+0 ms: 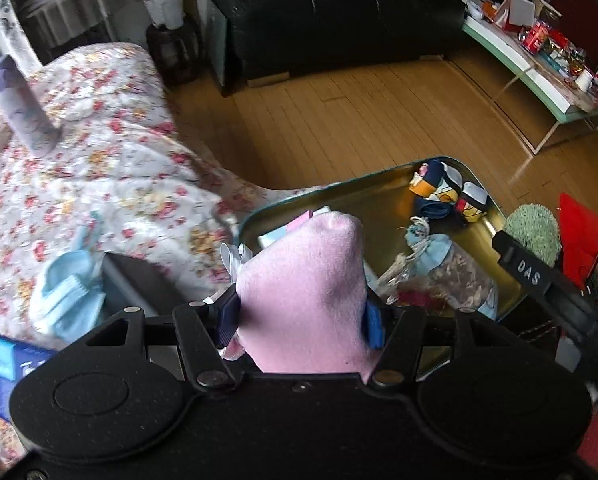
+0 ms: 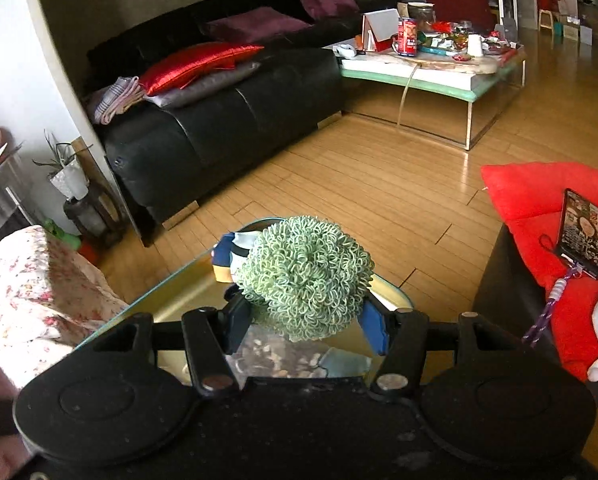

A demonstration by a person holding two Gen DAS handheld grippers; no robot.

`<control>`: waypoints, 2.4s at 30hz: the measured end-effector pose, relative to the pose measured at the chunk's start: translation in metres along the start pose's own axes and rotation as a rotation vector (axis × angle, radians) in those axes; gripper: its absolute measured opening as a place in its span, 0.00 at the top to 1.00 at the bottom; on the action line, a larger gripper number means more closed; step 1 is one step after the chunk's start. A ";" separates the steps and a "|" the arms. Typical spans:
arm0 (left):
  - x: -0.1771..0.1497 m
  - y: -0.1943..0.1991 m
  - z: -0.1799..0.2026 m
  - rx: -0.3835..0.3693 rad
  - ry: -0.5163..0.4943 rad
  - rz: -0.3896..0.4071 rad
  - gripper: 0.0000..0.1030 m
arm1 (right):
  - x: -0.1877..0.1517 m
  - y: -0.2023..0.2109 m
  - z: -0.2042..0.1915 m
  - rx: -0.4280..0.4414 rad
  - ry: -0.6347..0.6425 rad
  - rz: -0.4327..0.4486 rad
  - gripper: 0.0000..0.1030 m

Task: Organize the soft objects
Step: 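Open the left tool to drop the pouch while the right tool drops the ball into the tray, then withdraw both open tools from the tray, then swing both open tools back over the bed toward the remaining items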

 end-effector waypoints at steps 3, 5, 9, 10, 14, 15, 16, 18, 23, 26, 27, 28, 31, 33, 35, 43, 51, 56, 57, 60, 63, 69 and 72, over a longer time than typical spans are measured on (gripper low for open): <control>0.008 -0.011 0.011 -0.011 -0.011 -0.014 0.46 | 0.000 0.002 -0.001 0.007 -0.005 -0.006 0.44; 0.015 -0.015 0.018 -0.016 -0.021 -0.011 0.46 | 0.000 0.000 -0.003 0.008 0.000 -0.005 0.44; 0.029 -0.020 0.026 -0.023 -0.033 0.005 0.45 | 0.000 0.000 -0.005 0.009 0.014 -0.009 0.43; 0.032 -0.021 0.028 -0.027 -0.034 0.010 0.44 | 0.000 -0.001 -0.004 0.013 0.011 -0.011 0.41; 0.038 -0.020 0.030 -0.041 -0.038 0.043 0.33 | 0.001 -0.003 -0.002 0.029 -0.003 -0.020 0.34; 0.039 -0.020 0.031 -0.041 -0.039 0.049 0.33 | 0.001 -0.002 -0.002 0.028 -0.001 -0.020 0.33; 0.040 -0.020 0.031 -0.041 -0.042 0.051 0.33 | 0.001 -0.002 -0.003 0.027 0.002 -0.018 0.31; 0.040 -0.020 0.029 -0.037 -0.040 0.048 0.33 | 0.000 -0.001 -0.005 0.027 0.009 -0.013 0.31; 0.035 -0.017 0.020 -0.029 -0.024 0.038 0.33 | 0.000 0.000 -0.006 0.023 0.019 -0.007 0.31; 0.028 -0.013 0.012 -0.015 -0.021 0.035 0.33 | 0.000 -0.001 -0.005 0.018 0.025 -0.008 0.31; 0.025 -0.011 0.009 -0.009 -0.021 0.033 0.33 | 0.000 -0.001 -0.004 0.016 0.026 -0.008 0.31; 0.022 -0.009 0.006 -0.004 -0.019 0.033 0.33 | 0.000 -0.001 -0.004 0.013 0.028 -0.006 0.31; 0.013 -0.003 -0.005 0.007 -0.001 0.032 0.33 | -0.001 0.000 -0.004 0.014 0.040 0.002 0.31; 0.007 0.003 -0.014 0.007 0.018 0.031 0.33 | 0.000 0.002 -0.004 0.015 0.049 0.012 0.31; 0.000 0.011 -0.027 0.014 0.040 0.035 0.33 | 0.001 0.004 -0.004 0.019 0.055 0.023 0.31; -0.027 0.050 -0.088 0.109 0.118 0.080 0.32 | 0.001 0.009 -0.006 0.022 0.091 0.059 0.31; -0.048 0.112 -0.173 0.270 0.218 0.166 0.29 | -0.005 0.016 -0.020 0.038 0.168 0.082 0.31; -0.061 0.144 -0.215 0.371 0.245 0.216 0.29 | -0.013 0.025 -0.033 0.041 0.262 0.116 0.24; -0.063 0.149 -0.223 0.396 0.245 0.224 0.29 | -0.014 0.027 -0.035 0.046 0.277 0.126 0.21; -0.071 0.167 -0.247 0.477 0.248 0.243 0.28 | -0.019 0.033 -0.039 0.067 0.310 0.128 0.20; -0.079 0.180 -0.273 0.545 0.286 0.254 0.28 | -0.025 0.038 -0.043 0.091 0.341 0.114 0.20; -0.103 0.184 -0.311 0.584 0.377 0.246 0.28 | -0.042 0.054 -0.055 0.181 0.367 0.057 0.20; -0.111 0.187 -0.324 0.640 0.376 0.235 0.28 | -0.056 0.073 -0.062 0.244 0.359 0.016 0.20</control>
Point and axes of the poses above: each gripper's, at about its wrist camera, not at the fingertips, and y roughly against the way its jaws point, z to its right, x to its top, the point moved 7 cm from there along -y, roughly the way its jaws point, and after that the axes turned 2 degrees about x, right-handed, at the moved point
